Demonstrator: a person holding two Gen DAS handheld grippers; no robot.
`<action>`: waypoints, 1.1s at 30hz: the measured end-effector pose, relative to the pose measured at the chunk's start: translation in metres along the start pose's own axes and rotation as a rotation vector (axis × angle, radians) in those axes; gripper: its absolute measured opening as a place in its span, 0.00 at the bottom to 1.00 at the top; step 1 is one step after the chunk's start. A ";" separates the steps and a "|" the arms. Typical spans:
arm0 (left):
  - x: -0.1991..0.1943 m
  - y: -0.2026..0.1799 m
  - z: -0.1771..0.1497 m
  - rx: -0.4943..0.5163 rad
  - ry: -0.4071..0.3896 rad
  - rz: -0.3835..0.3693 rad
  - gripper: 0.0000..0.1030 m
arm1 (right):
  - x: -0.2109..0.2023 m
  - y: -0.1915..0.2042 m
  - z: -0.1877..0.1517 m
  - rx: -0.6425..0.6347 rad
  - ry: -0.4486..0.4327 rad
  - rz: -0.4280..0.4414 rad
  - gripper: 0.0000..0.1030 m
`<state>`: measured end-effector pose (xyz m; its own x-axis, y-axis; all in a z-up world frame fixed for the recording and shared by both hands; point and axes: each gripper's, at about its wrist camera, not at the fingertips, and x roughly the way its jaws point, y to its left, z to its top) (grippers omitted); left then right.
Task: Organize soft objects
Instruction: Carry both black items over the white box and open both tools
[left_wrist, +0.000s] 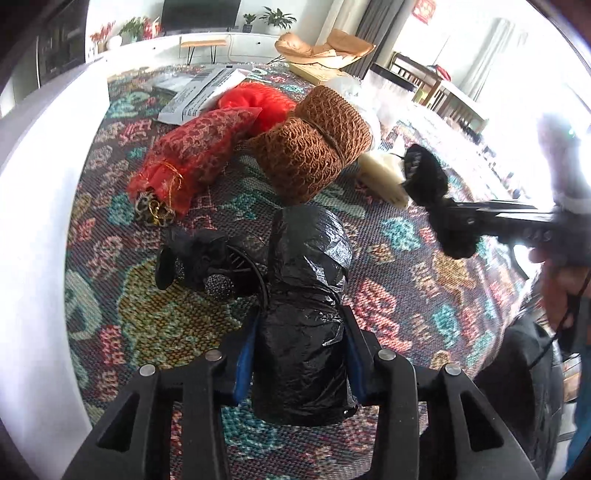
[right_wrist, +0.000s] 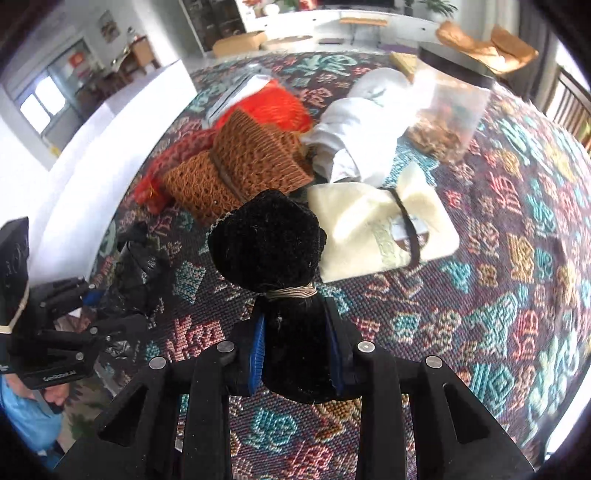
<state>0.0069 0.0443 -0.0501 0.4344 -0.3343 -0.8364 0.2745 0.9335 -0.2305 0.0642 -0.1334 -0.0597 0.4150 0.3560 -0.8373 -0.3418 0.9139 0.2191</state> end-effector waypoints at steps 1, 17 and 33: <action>0.003 -0.006 -0.002 0.036 0.011 0.028 0.40 | -0.002 -0.005 -0.003 0.034 0.006 0.005 0.29; -0.023 0.004 0.020 -0.097 -0.054 -0.145 0.37 | -0.025 -0.031 -0.016 0.152 0.027 -0.075 0.30; -0.162 0.120 0.048 -0.264 -0.293 -0.062 0.37 | -0.049 0.052 0.026 0.236 -0.066 0.269 0.30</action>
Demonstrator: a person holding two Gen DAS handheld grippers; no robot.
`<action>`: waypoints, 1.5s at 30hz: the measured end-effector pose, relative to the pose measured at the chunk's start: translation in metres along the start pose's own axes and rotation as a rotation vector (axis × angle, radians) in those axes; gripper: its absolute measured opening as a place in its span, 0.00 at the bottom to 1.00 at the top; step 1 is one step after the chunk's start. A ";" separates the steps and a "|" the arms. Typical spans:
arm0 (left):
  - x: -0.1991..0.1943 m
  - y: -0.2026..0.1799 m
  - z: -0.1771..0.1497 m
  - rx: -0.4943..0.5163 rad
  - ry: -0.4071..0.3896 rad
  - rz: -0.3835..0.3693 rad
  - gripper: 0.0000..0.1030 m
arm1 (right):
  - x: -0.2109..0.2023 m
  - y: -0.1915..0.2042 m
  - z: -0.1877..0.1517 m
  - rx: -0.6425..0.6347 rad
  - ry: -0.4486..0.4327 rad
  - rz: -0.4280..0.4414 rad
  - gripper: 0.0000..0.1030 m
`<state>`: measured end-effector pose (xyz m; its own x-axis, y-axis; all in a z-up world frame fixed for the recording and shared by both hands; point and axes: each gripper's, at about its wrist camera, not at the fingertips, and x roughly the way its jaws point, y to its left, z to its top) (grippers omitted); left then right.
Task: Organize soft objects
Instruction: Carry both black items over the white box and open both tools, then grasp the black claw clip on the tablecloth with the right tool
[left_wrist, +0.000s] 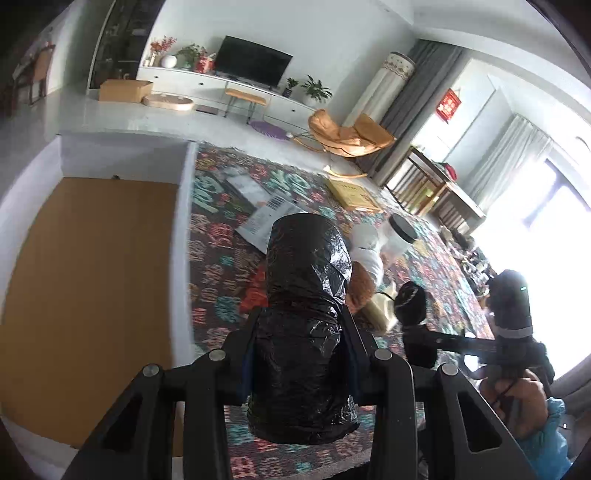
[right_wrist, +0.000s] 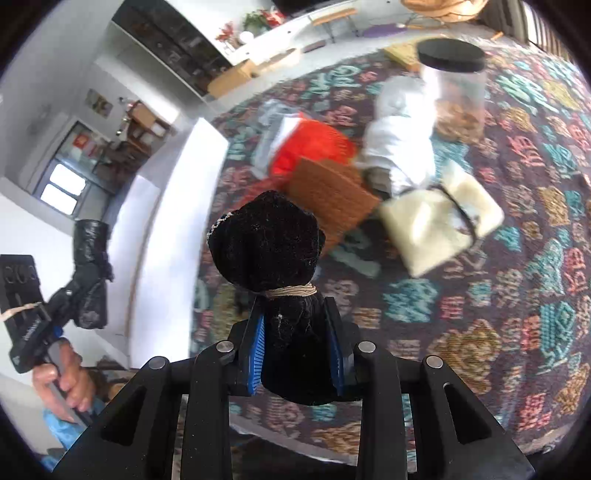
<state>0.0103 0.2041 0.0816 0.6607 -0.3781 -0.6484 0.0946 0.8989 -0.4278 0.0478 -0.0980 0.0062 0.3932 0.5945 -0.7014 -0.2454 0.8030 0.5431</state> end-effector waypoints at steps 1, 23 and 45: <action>-0.012 0.012 0.001 -0.004 -0.016 0.050 0.37 | 0.001 0.023 0.004 -0.021 -0.001 0.047 0.30; -0.017 0.070 -0.029 0.018 -0.077 0.423 0.87 | 0.057 0.095 -0.019 -0.279 -0.132 -0.009 0.85; 0.044 -0.052 -0.105 0.202 0.122 0.161 0.87 | 0.141 0.044 -0.048 -0.471 -0.008 -0.298 0.58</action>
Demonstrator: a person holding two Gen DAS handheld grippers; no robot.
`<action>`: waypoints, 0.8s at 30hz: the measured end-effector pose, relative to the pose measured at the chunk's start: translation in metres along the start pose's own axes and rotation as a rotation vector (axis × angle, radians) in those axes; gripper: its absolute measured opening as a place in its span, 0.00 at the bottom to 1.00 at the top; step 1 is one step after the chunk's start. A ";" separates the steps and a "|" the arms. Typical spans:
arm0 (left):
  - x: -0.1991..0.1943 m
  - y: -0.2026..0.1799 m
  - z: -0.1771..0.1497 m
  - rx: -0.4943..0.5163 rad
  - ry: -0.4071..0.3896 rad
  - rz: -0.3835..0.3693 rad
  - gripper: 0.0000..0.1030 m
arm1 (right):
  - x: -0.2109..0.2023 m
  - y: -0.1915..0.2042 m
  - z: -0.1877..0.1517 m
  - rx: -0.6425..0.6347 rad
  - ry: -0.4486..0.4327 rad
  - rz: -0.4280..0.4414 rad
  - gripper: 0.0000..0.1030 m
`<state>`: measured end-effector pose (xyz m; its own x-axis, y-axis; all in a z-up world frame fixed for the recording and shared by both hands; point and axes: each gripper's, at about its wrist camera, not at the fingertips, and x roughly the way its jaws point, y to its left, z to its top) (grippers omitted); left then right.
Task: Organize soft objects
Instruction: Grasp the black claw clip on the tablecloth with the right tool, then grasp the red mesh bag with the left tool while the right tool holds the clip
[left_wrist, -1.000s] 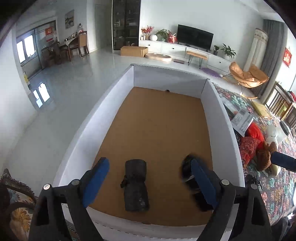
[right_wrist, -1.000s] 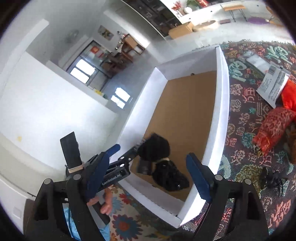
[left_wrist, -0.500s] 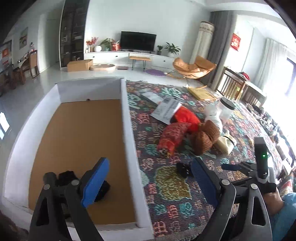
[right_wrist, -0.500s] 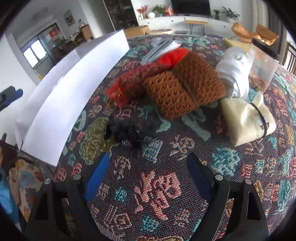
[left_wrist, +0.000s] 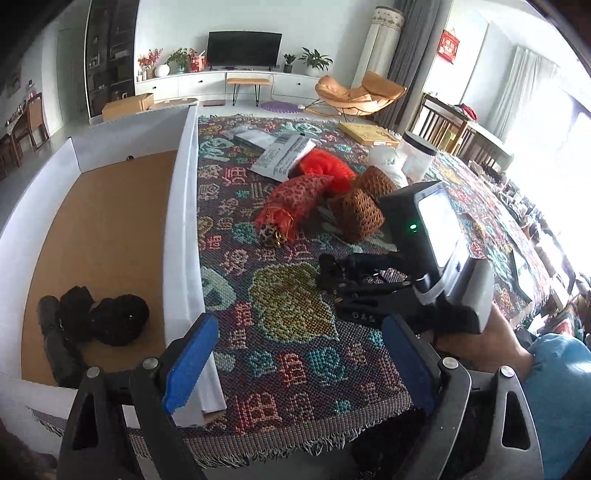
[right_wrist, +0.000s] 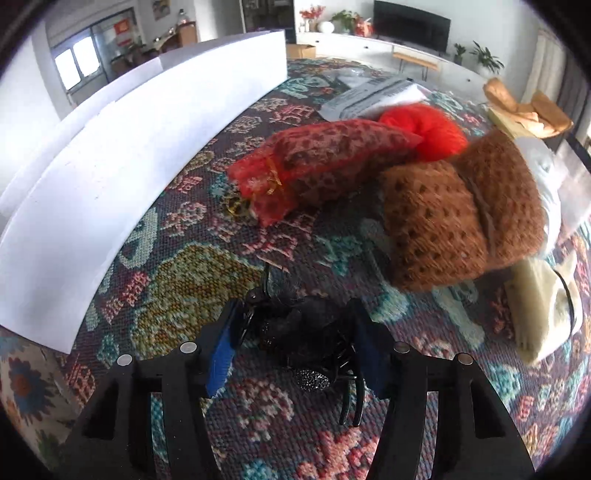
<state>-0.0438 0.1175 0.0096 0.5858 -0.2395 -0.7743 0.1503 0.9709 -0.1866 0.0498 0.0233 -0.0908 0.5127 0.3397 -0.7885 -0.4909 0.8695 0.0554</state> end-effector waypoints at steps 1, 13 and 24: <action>0.006 -0.005 -0.002 0.009 0.010 -0.005 0.87 | -0.004 -0.006 -0.007 0.025 -0.007 -0.018 0.58; 0.090 -0.067 0.008 0.138 0.049 0.056 0.97 | -0.053 -0.151 -0.075 0.445 -0.095 -0.339 0.65; 0.164 -0.057 0.022 0.138 0.049 0.115 1.00 | -0.059 -0.156 -0.096 0.447 -0.134 -0.355 0.82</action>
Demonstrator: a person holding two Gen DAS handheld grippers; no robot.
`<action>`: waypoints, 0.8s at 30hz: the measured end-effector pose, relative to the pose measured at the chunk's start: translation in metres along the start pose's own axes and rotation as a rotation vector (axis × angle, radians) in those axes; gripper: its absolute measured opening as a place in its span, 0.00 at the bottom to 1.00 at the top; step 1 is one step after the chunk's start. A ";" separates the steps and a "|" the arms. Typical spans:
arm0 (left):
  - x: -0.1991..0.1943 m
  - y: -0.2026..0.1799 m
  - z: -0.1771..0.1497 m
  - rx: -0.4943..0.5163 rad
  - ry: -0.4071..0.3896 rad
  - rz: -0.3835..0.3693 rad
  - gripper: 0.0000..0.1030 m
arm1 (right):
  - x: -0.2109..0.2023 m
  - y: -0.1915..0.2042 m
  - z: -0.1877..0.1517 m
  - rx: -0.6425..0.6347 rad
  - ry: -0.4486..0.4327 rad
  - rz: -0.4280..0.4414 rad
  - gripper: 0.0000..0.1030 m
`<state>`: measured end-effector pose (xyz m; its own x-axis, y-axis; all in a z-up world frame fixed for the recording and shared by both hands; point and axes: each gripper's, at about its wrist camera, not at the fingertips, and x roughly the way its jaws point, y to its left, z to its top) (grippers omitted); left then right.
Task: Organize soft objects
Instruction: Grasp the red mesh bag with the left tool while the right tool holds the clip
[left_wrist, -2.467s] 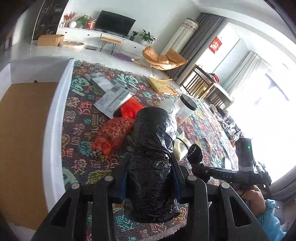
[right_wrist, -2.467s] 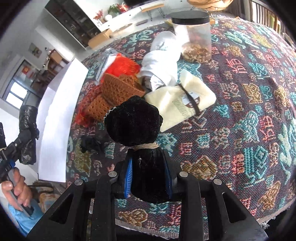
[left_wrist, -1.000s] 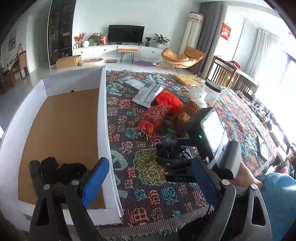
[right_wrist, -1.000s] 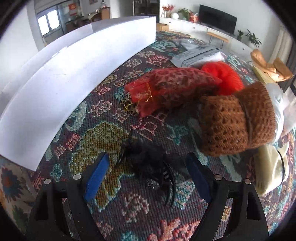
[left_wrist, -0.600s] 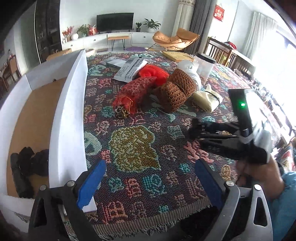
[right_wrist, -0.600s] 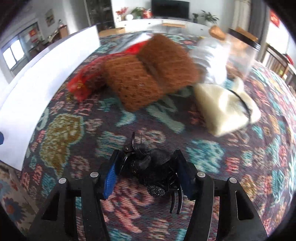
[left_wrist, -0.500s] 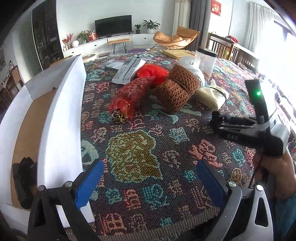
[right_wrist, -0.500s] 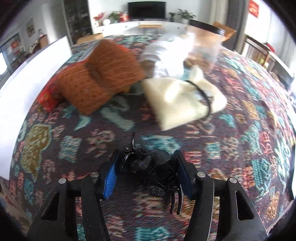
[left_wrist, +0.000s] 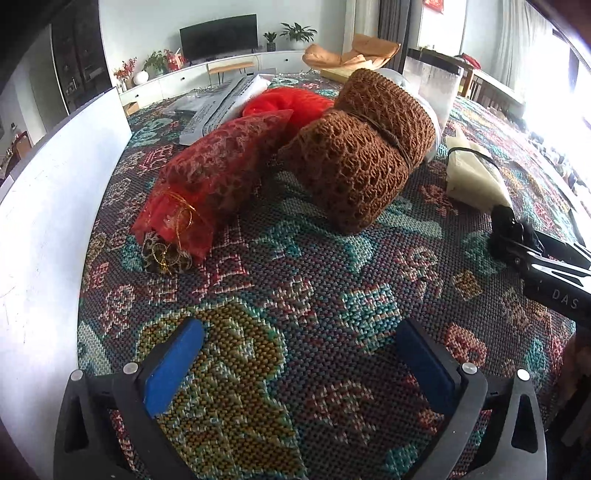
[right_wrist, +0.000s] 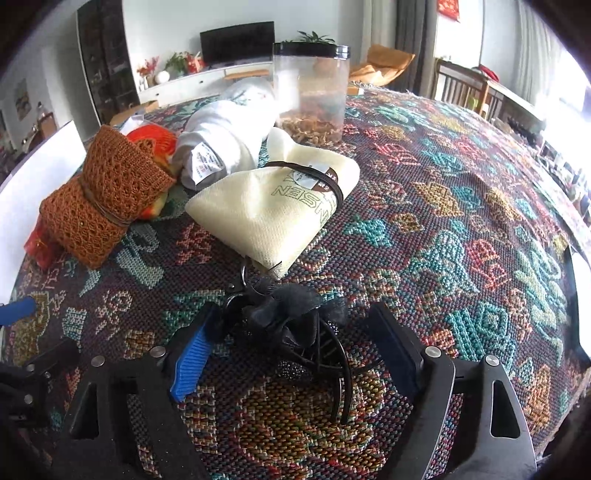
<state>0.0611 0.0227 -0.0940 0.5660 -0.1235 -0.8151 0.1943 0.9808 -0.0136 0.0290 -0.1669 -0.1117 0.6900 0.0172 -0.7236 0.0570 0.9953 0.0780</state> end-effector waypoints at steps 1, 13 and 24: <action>0.000 0.000 0.000 -0.003 -0.004 0.003 1.00 | 0.001 0.001 0.001 -0.006 0.002 -0.006 0.82; 0.001 0.002 0.008 0.029 0.100 -0.007 1.00 | 0.008 0.008 0.004 -0.008 0.004 0.001 0.85; 0.004 0.058 0.110 0.039 0.139 0.159 1.00 | 0.010 0.010 0.005 -0.012 0.006 0.007 0.87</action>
<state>0.1630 0.0630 -0.0344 0.4764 0.0571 -0.8774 0.1436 0.9794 0.1417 0.0401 -0.1569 -0.1141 0.6858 0.0251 -0.7274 0.0434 0.9962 0.0754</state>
